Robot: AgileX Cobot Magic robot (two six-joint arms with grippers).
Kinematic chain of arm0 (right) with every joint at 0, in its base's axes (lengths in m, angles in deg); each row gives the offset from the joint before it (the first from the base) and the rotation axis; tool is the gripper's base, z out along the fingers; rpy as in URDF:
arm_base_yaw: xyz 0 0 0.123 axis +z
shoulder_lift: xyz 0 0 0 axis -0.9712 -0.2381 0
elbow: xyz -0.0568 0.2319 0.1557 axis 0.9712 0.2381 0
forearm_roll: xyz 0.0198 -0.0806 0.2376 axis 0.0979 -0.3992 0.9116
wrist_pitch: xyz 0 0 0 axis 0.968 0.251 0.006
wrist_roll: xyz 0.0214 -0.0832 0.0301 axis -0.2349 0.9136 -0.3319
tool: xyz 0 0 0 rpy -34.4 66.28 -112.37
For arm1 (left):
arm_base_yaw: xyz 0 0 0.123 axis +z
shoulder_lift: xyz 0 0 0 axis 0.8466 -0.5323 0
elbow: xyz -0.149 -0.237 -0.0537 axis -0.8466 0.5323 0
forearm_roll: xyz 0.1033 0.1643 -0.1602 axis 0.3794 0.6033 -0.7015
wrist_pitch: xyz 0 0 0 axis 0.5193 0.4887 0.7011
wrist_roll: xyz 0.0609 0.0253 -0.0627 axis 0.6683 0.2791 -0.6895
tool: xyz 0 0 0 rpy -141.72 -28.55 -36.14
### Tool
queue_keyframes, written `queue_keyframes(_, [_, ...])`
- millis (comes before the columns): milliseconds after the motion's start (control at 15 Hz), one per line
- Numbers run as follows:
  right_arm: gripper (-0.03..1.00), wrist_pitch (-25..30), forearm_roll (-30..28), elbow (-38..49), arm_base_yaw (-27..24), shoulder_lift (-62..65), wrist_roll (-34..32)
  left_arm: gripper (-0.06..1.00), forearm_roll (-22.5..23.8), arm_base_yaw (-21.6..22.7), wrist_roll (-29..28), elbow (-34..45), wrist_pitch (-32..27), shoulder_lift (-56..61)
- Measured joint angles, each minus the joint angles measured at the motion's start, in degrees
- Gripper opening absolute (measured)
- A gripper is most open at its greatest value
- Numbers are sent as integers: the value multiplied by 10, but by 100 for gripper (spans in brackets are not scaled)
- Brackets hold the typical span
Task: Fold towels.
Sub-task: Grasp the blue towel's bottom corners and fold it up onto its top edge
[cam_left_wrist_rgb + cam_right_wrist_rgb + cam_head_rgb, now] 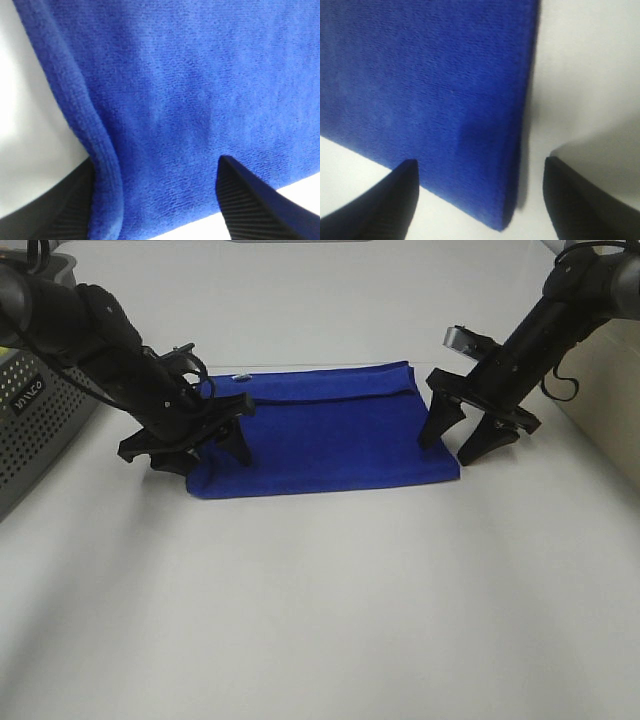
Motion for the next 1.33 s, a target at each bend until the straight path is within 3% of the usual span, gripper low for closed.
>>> queue_keyframes(133, [69, 3, 28, -2, 17, -8, 6, 63, 0, 0, 0, 0, 0, 0])
queue_keyframes(200, [65, 5, 28, -2, 28, -10, 8, 62, 0, 0, 0, 0, 0, 0])
queue_keyframes(267, [53, -1, 28, -2, 36, -11, 5, 55, 0, 0, 0, 0, -3, -1])
queue_keyframes(400, [17, -6, 11, -2, 32, -18, -15, 19, 1, 0, 0, 0, -17, -3])
queue_keyframes(467, [5, -6, 5, -2, 25, -18, -29, 7, 2, 0, 0, 1, -25, -4])
queue_keyframes(867, [3, 5, -26, 27, 15, 24, -44, 4, 52, 0, -22, 2, -136, 18])
queue_keyframes(1133, [3, -7, -15, 254, 17, 135, -37, 4, 60, -2, -26, 107, -140, 84])
queue_keyframes(1200, [3, -21, -5, 300, 17, 166, -28, 4, 60, -2, -27, 159, -140, 111])
queue_keyframes(1333, [3, -39, 2, 356, 17, 201, -17, 4, 57, -2, -28, 186, -136, 144])
